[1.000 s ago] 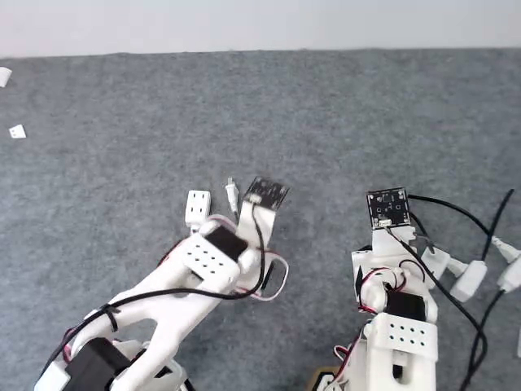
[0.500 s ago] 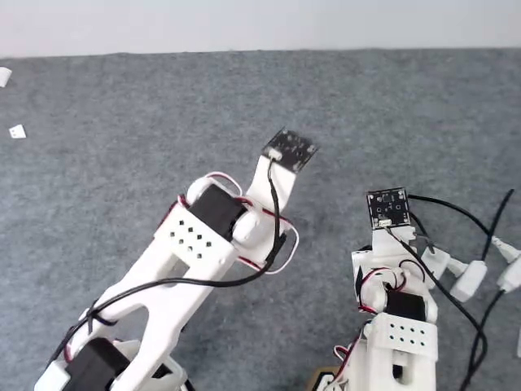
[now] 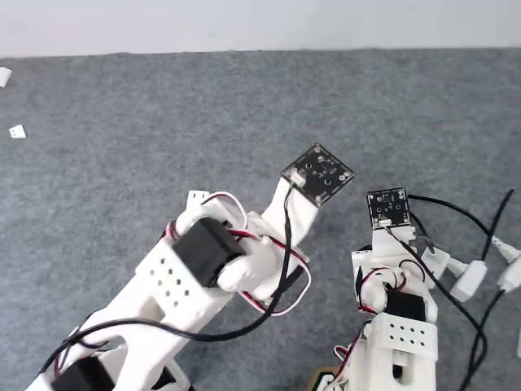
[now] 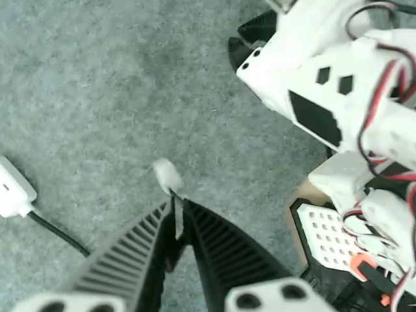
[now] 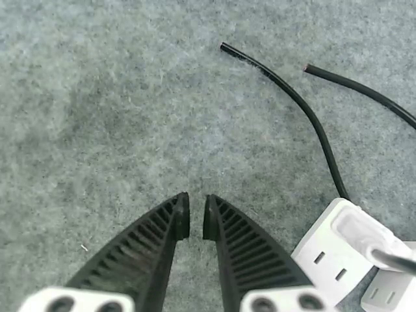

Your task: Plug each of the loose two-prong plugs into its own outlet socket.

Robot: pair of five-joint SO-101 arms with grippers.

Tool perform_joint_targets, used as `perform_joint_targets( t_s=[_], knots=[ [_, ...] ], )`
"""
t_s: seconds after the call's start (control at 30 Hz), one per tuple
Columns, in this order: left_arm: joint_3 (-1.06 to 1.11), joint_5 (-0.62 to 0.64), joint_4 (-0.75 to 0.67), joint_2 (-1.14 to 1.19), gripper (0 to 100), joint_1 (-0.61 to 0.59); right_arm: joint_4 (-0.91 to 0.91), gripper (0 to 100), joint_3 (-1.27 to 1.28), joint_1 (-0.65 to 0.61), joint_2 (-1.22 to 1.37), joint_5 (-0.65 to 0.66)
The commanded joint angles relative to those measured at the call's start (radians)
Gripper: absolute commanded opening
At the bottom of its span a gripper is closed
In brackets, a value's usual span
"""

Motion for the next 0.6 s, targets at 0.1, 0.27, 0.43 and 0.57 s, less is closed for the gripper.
perform_joint_targets(
  t_s=[0.1,0.27,0.43,0.57],
  knots=[
    [-0.001,-0.006,-0.048,-0.034,1,-0.060,-0.008,5.4,-0.017,0.007,-0.019,0.009],
    [0.283,-0.009,-0.308,-0.034,2,-0.164,-0.007,5.4,-0.015,0.027,-0.019,0.009],
    [0.496,-0.026,-0.595,-0.044,2,-0.302,-0.007,5.4,-0.015,0.024,-0.019,0.009],
    [0.495,-0.118,-0.601,-0.046,2,-0.396,0.004,5.4,-0.017,0.021,-0.021,0.009]
  ],
)
